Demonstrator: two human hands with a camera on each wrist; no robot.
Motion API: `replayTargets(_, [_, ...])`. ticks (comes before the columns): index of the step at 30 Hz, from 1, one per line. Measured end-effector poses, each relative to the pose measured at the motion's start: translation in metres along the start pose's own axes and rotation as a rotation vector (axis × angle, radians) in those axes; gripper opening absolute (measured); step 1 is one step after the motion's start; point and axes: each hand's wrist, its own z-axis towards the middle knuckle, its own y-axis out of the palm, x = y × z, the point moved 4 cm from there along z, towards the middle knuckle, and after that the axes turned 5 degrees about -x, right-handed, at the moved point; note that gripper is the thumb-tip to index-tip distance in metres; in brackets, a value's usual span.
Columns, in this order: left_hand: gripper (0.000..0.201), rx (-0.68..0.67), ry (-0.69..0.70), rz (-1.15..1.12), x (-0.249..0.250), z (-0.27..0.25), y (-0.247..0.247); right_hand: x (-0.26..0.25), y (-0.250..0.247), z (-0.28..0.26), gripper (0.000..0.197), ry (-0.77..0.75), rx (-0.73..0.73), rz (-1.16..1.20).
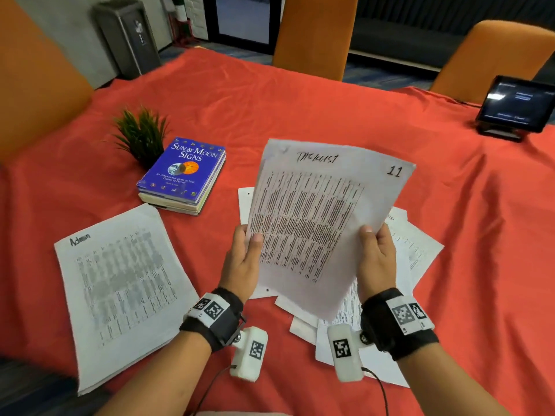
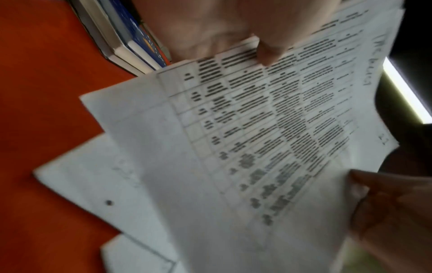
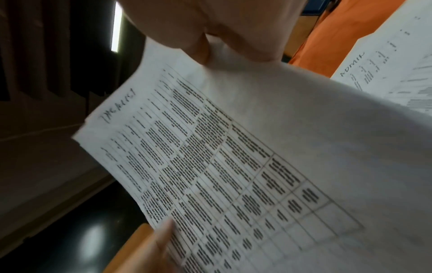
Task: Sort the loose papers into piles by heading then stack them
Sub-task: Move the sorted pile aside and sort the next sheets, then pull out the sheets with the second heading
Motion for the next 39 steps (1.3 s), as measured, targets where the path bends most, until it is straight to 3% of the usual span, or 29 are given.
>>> replayTargets(3, [0.024, -0.055, -0.113, 0.124, -0.02, -0.015, -0.023, 0.003, 0.012, 0.002, 0.014, 0.076, -0.117, -0.056])
replayTargets(6, [0.026, -0.023, -0.22, 0.122, -0.031, -0.034, -0.061, 0.017, 0.031, -0.003, 0.019, 0.262, -0.32, -0.15])
replayTargets(9, [0.028, 0.174, -0.356, 0.031, -0.051, -0.058, -0.126, 0.035, 0.042, -0.014, 0.024, 0.396, -0.418, -0.212])
replayTargets(13, [0.021, 0.451, -0.498, -0.045, -0.084, -0.091, -0.214, 0.062, 0.03, -0.022, 0.024, 0.488, -0.434, -0.332])
replayTargets(17, [0.027, 0.572, -0.625, 0.038, -0.11, -0.105, -0.27, 0.088, 0.015, -0.027, 0.023, 0.558, -0.412, -0.382])
replayTargets(25, [0.038, 0.586, -0.843, 0.265, -0.129, -0.094, -0.273, 0.107, 0.006, -0.035, 0.021, 0.581, -0.402, -0.46])
replayTargets(30, [0.037, 0.592, -0.887, 0.405, -0.135, -0.092, -0.277, 0.105, 0.013, -0.037, 0.019, 0.535, -0.433, -0.524])
replayTargets(35, [0.026, 0.659, -0.854, 0.454, -0.135, -0.095, -0.284, 0.107, 0.009, -0.038, 0.019, 0.517, -0.445, -0.565])
replayTargets(37, [0.03, 0.683, -0.849, 0.619, -0.125, -0.095, -0.282, 0.109, 0.005, -0.038, 0.02, 0.522, -0.449, -0.576])
replayTargets(39, [0.039, 0.587, -0.709, 0.873, -0.101, -0.081, -0.261, 0.112, 0.0, -0.037, 0.019, 0.531, -0.439, -0.577])
